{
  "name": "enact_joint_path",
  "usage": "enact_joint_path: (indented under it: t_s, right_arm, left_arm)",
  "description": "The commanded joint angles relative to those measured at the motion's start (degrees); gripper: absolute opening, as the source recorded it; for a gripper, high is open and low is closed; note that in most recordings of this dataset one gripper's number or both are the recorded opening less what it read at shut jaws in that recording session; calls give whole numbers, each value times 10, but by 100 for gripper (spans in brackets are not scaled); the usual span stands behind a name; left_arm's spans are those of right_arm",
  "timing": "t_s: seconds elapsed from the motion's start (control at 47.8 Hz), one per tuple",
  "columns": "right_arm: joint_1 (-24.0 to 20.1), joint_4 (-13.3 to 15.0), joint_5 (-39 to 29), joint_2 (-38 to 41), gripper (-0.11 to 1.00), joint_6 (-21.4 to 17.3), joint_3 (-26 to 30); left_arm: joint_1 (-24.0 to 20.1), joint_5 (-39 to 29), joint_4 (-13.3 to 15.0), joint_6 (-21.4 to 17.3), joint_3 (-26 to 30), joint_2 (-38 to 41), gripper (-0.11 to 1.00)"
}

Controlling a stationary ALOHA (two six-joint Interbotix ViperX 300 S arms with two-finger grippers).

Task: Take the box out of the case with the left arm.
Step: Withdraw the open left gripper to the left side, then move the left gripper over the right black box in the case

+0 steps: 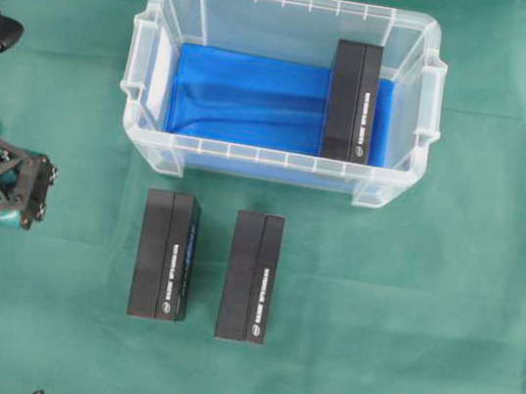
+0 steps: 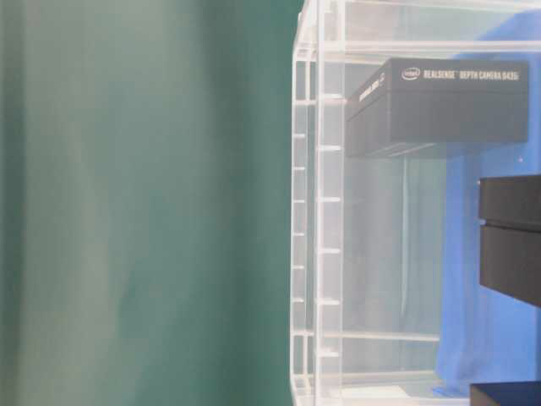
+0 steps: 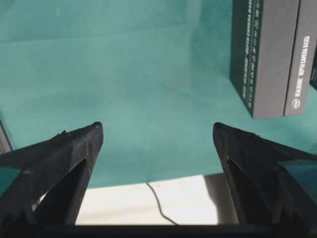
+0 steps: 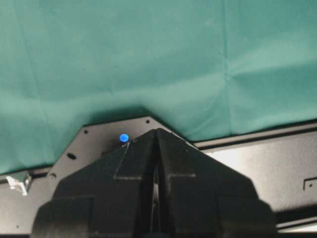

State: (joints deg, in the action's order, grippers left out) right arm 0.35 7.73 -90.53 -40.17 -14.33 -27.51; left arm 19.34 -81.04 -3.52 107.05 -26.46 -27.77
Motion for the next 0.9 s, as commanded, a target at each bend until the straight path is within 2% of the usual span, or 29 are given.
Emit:
enact_joint_path:
  t_s: [0.0, 0.063, 0.188, 0.397, 0.606, 0.732, 0.878]
  right_arm:
    - [1, -1, 3, -1, 0, -1, 7]
    - [0, -1, 2, -1, 0, -1, 7]
    - [1, -2, 2, -1, 0, -2, 7]
    - [1, -2, 1, -1, 0, -2, 7]
    - [1, -3, 1, -1, 0, -2, 7]
    - [0, -2, 1, -1, 0, -2, 7]
    - [0, -2, 2, -1, 0, -2, 7]
  left_arm:
    - [-18, -5, -4, -8, 6, -6, 96]
    - [-37, -12, -7, -25, 4, -10, 96]
    - [-97, -21, -8, -88, -1, -20, 96]
    - [-217, -22, -8, -217, -1, -26, 96]
    - [-336, -21, -8, -329, 2, -26, 96]
    - [-377, -18, -7, -370, 4, -25, 96]
    - [-391, -18, -7, -388, 4, -24, 96]
